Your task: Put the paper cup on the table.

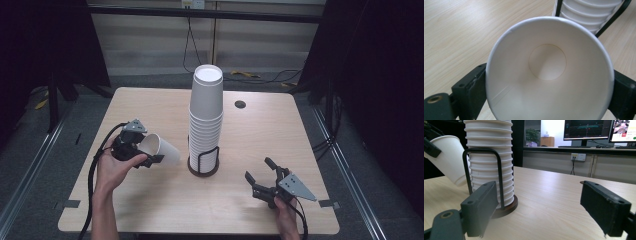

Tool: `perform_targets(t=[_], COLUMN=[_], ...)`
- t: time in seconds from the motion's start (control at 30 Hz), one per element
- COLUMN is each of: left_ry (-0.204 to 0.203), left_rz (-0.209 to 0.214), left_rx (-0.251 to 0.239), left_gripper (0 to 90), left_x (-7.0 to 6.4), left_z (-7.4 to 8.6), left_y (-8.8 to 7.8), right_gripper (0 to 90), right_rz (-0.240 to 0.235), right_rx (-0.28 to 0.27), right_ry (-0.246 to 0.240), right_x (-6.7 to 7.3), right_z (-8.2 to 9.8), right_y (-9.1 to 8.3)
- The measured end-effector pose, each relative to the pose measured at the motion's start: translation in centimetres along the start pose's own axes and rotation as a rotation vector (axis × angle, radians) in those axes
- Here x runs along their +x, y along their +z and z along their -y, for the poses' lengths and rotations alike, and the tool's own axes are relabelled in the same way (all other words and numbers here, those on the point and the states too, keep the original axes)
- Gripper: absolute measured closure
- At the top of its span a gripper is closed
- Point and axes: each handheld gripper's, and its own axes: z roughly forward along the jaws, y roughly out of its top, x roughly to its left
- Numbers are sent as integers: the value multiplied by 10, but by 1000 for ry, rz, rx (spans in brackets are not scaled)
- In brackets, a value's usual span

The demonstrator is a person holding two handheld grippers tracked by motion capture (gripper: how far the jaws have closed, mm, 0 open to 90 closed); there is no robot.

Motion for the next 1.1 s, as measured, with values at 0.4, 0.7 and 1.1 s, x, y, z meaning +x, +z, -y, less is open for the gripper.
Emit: perform_targets(t=[0.4, 0.7, 1.1], left_ry=[79, 56, 74], left_rz=[-40, -83, -82], left_rx=[190, 252, 228], left_gripper=[71, 62, 44], left_x=[4, 6, 3], left_z=[-20, -25, -29], left_y=[16, 30, 42], right_gripper=[144, 145, 143], right_rz=[1, -1, 1], right_rx=[1, 1, 2], right_ry=[1, 1, 1], right_x=[0, 0, 0], right_z=[0, 0, 0], right_y=[0, 0, 0])
